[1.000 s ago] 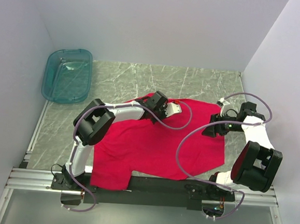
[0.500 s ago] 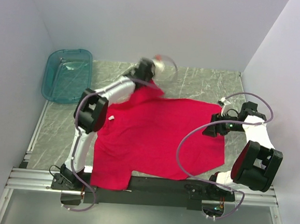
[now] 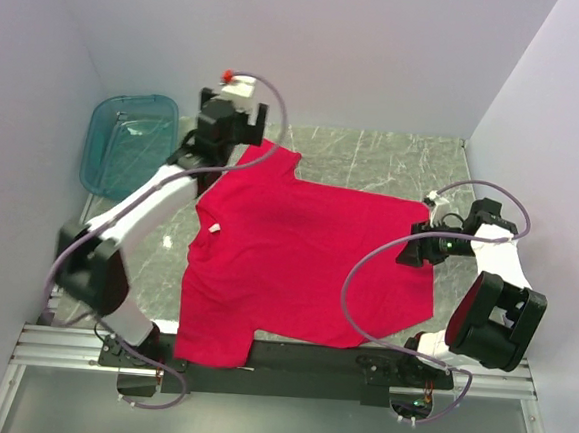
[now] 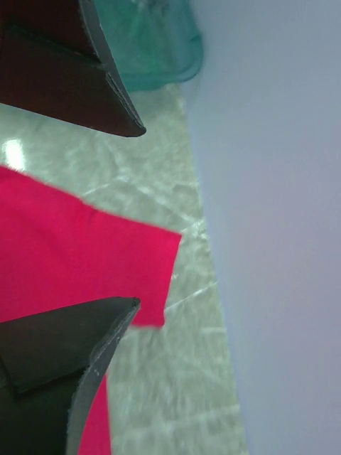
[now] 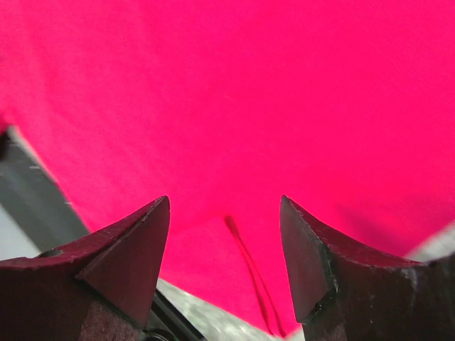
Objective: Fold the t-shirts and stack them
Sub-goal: Flatten the tshirt out
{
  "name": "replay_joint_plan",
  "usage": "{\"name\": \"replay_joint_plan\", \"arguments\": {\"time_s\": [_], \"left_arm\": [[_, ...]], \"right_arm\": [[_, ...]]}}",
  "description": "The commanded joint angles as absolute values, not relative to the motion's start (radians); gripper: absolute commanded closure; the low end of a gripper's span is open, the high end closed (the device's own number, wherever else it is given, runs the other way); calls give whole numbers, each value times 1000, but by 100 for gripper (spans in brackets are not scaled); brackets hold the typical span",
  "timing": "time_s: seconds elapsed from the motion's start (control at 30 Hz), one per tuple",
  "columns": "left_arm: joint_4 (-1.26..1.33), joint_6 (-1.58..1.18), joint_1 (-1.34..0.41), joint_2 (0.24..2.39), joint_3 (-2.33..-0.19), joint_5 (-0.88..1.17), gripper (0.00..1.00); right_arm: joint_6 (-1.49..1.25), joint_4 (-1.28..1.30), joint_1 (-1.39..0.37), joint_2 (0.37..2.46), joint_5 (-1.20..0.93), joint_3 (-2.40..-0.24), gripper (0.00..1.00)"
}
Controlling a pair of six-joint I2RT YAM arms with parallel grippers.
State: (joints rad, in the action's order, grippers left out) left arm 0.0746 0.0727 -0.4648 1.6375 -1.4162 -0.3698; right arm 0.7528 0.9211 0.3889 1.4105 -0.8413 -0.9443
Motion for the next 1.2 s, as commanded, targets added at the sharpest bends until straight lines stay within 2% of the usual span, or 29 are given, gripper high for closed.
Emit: {"name": "replay_joint_plan", "arguments": {"time_s": [0.0,0.13,0.2,0.33,0.43,0.63,0.7,0.8,0.9,1.0,1.03,1.07,1.17], "left_arm": [[-80,-216,-393,1490,-1306,-241,1],[-199,-431,-316,1256,-1050,-131,1],[-231,-497,-299,1177,-959,-138,1],[-294,-650,-252,1030,-751,-176,0],[-284,-695,-224,1049,-698,-134,1],[-385,-753,-184,1274,-813,-153,1],[-422,-770,-172,1321,-837,-153,5],[-411,-779,-146,1351,-847,-137,6],[-410,-787,-120,1351,-836,-120,6],[-410,-787,-112,1355,-838,-117,7],[-407,-790,-107,1344,-836,-117,6],[-407,-788,-106,1339,-838,-123,7],[-413,-785,-104,1328,-850,-126,7]], "right_arm": [[738,858,397,1394,-683,-953,30],[614,723,397,1364,-412,-910,30],[571,680,399,1377,-300,-896,30],[511,646,400,1434,-227,-893,31],[474,637,399,1495,-233,-913,32],[446,646,371,1623,-293,-985,34],[436,655,356,1666,-296,-1017,36],[422,663,334,1698,-313,-1052,41],[405,673,333,1750,-325,-1089,55],[393,667,334,1779,-301,-1126,79],[391,666,334,1787,-296,-1152,93],[388,666,334,1795,-292,-1172,100],[361,673,334,1839,-256,-1293,100]]}}
